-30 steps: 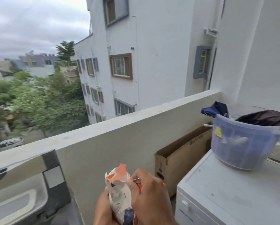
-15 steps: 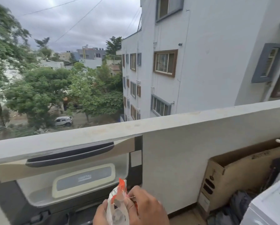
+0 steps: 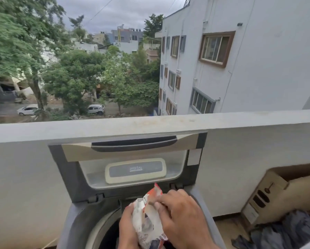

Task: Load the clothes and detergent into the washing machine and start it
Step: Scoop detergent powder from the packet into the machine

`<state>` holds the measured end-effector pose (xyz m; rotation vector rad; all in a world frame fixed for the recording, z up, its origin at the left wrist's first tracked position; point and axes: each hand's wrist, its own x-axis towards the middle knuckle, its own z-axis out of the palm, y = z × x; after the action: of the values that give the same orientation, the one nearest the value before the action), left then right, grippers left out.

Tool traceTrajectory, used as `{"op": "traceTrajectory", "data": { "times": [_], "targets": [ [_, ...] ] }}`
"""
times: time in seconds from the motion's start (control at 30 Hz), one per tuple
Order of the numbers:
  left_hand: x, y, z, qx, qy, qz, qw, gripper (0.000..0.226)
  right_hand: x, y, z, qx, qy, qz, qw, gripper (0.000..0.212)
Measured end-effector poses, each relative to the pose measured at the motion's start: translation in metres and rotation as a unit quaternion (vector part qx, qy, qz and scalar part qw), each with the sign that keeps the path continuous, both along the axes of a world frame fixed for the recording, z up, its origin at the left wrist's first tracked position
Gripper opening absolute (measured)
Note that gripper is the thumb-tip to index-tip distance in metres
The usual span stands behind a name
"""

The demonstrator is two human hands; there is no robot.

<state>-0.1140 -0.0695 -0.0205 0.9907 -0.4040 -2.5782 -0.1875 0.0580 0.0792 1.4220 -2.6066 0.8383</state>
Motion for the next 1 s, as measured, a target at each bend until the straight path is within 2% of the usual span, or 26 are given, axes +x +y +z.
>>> {"op": "traceTrajectory", "data": {
  "times": [0.07,0.17,0.33,0.43,0.53,0.63,0.7,0.83,1.0],
  "targets": [
    [0.005,0.001,-0.004,-0.029,-0.03,0.027,0.999,0.075,-0.002,0.001,0.002,-0.004,-0.053,0.007,0.999,0.026],
    [0.008,0.009,-0.013,-0.015,-0.017,0.041,0.999,0.058,-0.008,0.001,0.001,0.01,-0.13,-0.005,0.991,0.023],
    [0.012,0.025,-0.02,-0.011,-0.036,0.055,0.998,0.065,-0.016,0.001,-0.011,0.062,-0.217,-0.009,0.974,0.021],
    [0.014,0.035,-0.022,-0.018,-0.077,0.076,0.994,0.076,-0.023,0.004,-0.019,0.069,-0.271,-0.006,0.96,0.024],
    [0.018,0.042,-0.032,-0.042,-0.061,0.084,0.994,0.063,-0.029,0.01,-0.025,0.036,-0.334,-0.031,0.941,0.026],
    [0.021,0.048,-0.027,-0.065,-0.068,0.109,0.99,0.031,-0.035,0.014,-0.029,-0.01,-0.389,-0.052,0.92,0.025],
    [0.025,0.049,-0.027,-0.064,-0.069,0.126,0.988,0.019,-0.038,0.017,-0.03,-0.024,-0.415,-0.052,0.908,0.027],
    [0.033,0.049,-0.031,-0.072,-0.081,0.126,0.986,0.025,-0.038,0.019,-0.031,-0.043,-0.48,-0.027,0.876,0.03],
    [0.043,0.048,-0.032,-0.06,-0.11,0.125,0.984,0.024,-0.031,0.017,-0.037,-0.044,-0.486,-0.005,0.873,0.03]
  ]
}}
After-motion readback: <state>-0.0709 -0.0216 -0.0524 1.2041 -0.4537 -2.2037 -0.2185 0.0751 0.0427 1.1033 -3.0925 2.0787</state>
